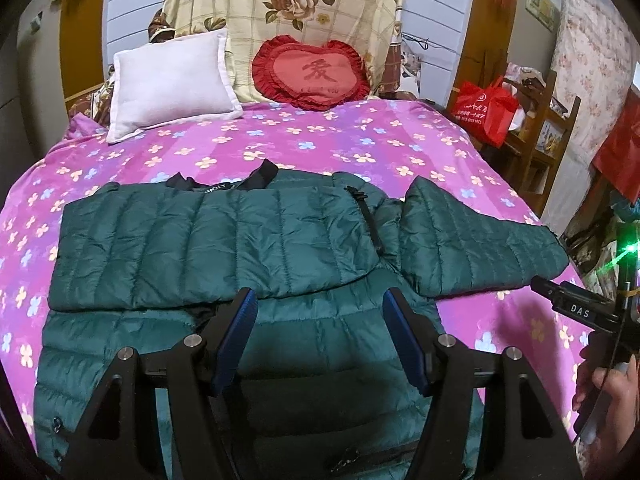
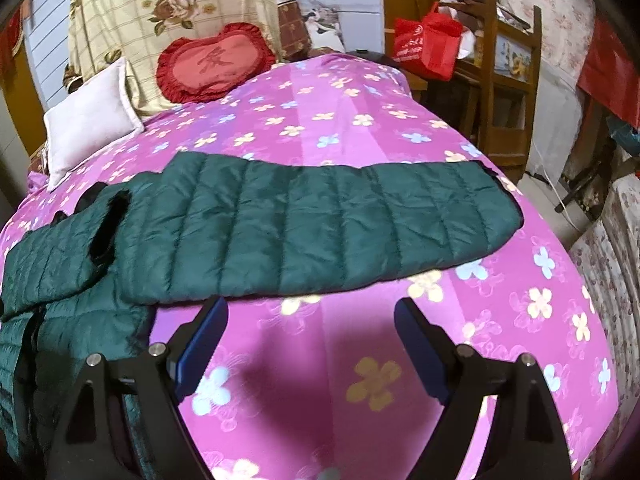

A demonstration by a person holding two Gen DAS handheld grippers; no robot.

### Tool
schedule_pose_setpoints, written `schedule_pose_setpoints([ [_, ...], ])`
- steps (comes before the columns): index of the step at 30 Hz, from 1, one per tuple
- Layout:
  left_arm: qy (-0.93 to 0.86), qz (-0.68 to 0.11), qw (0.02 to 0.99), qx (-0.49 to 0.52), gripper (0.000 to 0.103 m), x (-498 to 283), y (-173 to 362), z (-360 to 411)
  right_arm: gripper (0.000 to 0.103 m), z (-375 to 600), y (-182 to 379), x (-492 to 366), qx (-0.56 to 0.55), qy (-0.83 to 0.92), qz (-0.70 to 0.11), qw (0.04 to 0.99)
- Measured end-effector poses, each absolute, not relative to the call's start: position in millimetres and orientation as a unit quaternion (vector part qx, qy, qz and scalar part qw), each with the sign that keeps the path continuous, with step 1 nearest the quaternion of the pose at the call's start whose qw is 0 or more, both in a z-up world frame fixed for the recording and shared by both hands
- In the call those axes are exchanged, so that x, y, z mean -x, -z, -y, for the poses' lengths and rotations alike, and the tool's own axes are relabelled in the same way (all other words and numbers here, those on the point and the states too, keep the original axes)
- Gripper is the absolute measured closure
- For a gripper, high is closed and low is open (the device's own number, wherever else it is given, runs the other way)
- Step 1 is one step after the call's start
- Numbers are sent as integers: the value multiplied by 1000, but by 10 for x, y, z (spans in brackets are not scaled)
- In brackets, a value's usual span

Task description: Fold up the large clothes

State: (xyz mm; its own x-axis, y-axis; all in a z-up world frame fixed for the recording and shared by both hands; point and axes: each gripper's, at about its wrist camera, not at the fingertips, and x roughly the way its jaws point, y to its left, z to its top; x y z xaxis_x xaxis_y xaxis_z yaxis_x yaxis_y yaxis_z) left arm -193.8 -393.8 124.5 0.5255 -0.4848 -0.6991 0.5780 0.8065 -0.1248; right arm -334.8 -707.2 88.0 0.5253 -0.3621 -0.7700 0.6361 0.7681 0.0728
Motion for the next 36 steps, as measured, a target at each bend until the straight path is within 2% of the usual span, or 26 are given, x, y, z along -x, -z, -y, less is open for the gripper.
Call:
schedule_pose_setpoints([
  [15, 298, -378, 873, -84, 56, 1829, -1145, 3924, 15, 7708, -746, 3326, -185, 361, -379, 832],
  [36, 280, -392, 875, -48, 56, 1498, -1050, 3710, 13, 8061, -628, 3331, -196, 391, -376, 817],
])
